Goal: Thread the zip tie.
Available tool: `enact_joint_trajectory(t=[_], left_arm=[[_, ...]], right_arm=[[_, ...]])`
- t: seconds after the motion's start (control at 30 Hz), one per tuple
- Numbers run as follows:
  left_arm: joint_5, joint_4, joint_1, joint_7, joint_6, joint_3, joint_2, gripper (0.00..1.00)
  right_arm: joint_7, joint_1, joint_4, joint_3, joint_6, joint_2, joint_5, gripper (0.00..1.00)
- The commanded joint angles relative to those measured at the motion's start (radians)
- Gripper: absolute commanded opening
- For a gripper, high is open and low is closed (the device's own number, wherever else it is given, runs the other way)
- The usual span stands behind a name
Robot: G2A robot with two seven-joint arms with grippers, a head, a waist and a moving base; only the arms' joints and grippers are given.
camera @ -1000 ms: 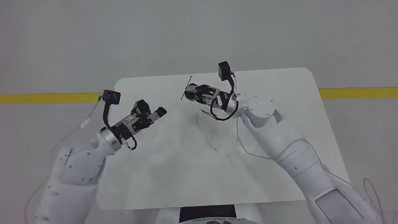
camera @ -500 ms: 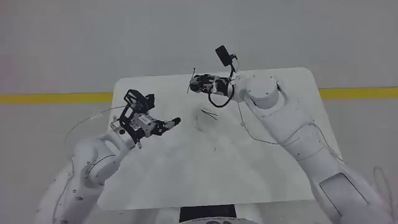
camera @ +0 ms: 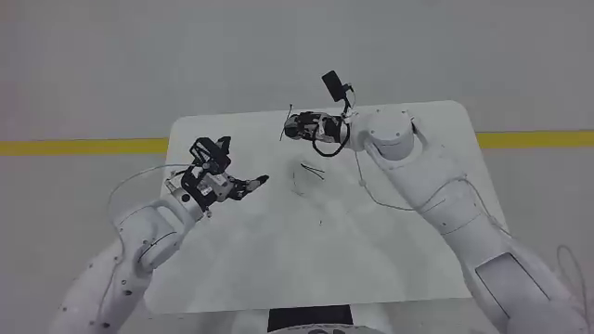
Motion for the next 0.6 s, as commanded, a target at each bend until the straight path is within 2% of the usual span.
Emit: enact_joint_trajectory(t=[0.0,0.13,0.27,0.33,0.4,0.57], left_arm=[[0.093,0.008,-0.008,0.024,-0.001,0.018,0.000,1.00],[0.209,0.018,-0.032,0.044,-0.001,0.068,0.004,1.00],[0.280,0.031,-0.065,0.050,-0.001,0.107,0.004,1.00],[0.271,0.041,-0.075,0.052,0.017,0.115,0.001,1.00],[0.316,0.031,-0.084,0.038,0.035,0.122,-0.001,1.00],[0.316,0.031,-0.084,0.038,0.035,0.122,-0.001,1.00]], right_arm=[[-0.013,0.007,0.018,-0.008,0.000,-0.004,0.022,0.00],[-0.044,0.027,0.046,-0.036,0.000,-0.011,0.058,0.00],[-0.067,0.047,0.076,-0.069,0.000,-0.015,0.090,0.00],[-0.076,0.055,0.090,-0.088,0.000,-0.015,0.103,0.00],[-0.081,0.061,0.094,-0.097,0.000,-0.015,0.116,0.00],[-0.081,0.061,0.094,-0.097,0.000,-0.015,0.116,0.00]])
